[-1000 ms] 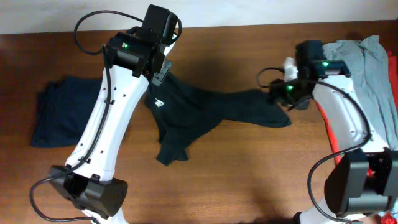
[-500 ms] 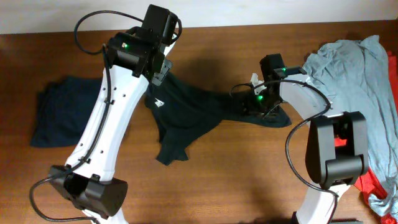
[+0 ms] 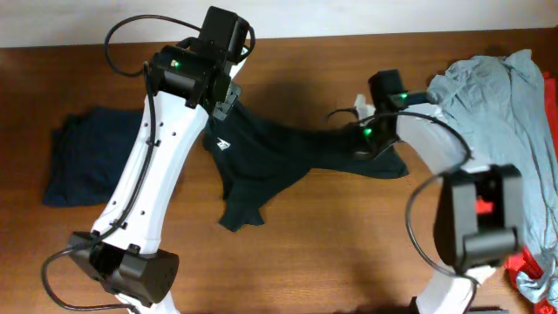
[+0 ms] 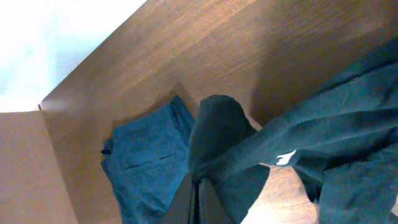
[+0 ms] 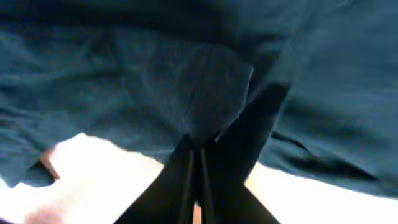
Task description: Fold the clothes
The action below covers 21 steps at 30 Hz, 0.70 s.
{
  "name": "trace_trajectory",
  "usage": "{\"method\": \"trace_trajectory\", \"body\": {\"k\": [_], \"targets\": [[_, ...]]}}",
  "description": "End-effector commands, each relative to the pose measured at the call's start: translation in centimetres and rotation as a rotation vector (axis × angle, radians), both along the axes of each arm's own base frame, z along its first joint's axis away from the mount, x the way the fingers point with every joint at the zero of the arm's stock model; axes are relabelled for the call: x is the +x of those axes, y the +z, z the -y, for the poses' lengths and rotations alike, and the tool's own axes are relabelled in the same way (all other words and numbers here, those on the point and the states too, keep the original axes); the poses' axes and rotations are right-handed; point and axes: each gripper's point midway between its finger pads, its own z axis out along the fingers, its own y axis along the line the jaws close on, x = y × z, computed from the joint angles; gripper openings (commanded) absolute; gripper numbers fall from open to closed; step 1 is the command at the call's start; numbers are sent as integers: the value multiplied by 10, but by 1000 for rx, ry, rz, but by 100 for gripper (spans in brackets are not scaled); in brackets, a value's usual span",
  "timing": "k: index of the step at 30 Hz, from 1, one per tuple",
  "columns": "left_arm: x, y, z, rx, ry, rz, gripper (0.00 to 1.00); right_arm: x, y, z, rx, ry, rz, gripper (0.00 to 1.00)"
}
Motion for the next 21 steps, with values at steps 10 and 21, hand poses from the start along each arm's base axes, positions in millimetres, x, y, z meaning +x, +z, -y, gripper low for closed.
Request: {"method": "trace_trajectory", "body": {"k": [10,21], "targets": [[-29,66,-18,-76,79,167,0,-39,208,64,-194,-247,521,4],[-131,180,-56,-275,100,475,0,-133,323,77,-125,-324,888,4]]}}
